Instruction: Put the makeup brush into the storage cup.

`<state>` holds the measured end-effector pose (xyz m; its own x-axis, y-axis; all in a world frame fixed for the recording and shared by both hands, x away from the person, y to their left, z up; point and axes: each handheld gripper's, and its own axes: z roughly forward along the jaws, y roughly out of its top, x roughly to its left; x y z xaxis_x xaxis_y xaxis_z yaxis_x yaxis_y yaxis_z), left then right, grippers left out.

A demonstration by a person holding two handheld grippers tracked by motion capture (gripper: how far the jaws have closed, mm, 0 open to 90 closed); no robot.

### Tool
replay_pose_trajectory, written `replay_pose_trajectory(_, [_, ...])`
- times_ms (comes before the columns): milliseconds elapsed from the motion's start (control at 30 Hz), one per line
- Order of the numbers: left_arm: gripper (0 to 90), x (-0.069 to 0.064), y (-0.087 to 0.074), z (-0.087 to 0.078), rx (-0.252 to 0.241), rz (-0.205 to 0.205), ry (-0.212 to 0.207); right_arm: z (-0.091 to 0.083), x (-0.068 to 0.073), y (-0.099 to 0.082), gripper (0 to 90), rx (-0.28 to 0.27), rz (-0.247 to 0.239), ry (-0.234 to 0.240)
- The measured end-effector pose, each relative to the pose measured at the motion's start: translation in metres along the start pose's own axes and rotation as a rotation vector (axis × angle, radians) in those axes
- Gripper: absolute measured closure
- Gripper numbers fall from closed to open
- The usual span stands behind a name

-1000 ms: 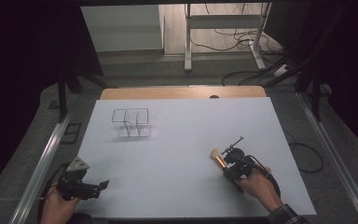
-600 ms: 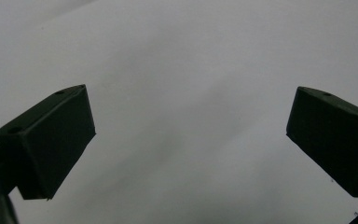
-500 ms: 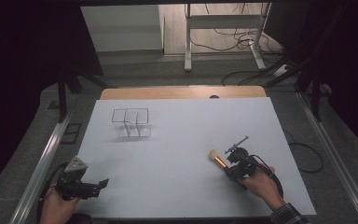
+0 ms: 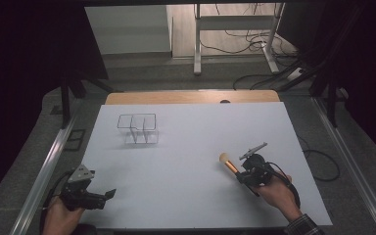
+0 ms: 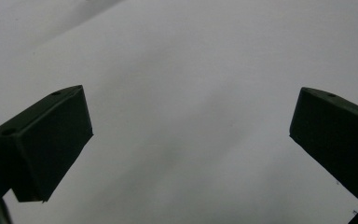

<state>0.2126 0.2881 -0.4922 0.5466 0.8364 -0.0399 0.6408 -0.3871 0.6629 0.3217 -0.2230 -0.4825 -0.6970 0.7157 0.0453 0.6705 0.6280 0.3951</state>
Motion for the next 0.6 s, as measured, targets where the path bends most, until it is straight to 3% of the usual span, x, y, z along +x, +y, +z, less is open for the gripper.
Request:
replay_pose_trajectory(233, [0.0,-0.001,0.004,0.005,0.009,0.014,0.004,-0.005,0.001,0.001,74.9,-0.041,-0.012,0.002])
replay_pose_trajectory(500, [0.0,-0.003,0.009,0.008,-0.041,0.028,-0.037,-0.009,0.002,0.001,74.8,-0.079,-0.021,0.023])
replay_pose_trajectory(600, [0.0,-0.003,0.011,0.010,-0.047,0.033,-0.034,-0.010,0.003,0.002,74.8,-0.095,-0.025,0.022])
